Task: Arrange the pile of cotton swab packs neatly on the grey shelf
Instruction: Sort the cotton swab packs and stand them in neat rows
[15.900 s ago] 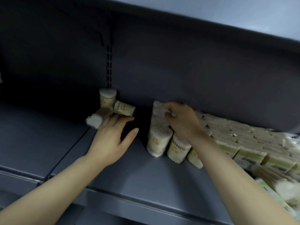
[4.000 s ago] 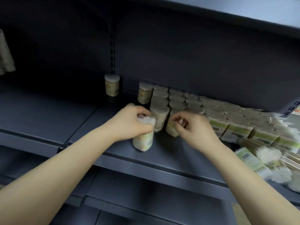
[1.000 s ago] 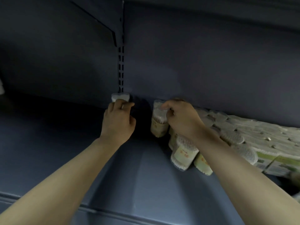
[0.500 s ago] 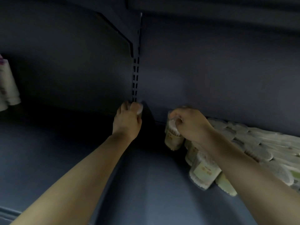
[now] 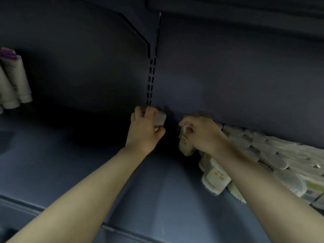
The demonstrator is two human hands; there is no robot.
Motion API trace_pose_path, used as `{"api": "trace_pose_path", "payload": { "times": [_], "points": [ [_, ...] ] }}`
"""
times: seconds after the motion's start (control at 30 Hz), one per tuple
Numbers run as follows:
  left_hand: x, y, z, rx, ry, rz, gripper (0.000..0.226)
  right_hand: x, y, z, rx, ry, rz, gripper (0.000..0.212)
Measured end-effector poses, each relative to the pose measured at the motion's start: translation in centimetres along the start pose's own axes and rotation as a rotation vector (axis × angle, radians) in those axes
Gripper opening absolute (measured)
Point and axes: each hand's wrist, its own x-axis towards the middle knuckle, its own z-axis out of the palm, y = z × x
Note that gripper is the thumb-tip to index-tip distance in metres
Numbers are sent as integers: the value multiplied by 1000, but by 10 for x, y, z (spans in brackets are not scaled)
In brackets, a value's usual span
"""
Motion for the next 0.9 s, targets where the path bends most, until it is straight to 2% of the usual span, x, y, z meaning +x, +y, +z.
{"api": "trace_pose_path", "payload": {
  "times": [0.17,0.43,0.7,0.9],
  "points": [
    [-25,10,-9,-69,44,28,45,-17,2,-6,49,42,6,34],
    [-46,29,-21,-226,11,-114,35,-61,10,-28,125,54,63,35],
    [-69,48,-19,-373,-104,-124,12,-112,20,-38,79,12,25,32],
    [-93,61,-17,-477,-226,-201,19,-138,23,-36,60,77,-25,33]
  ]
}}
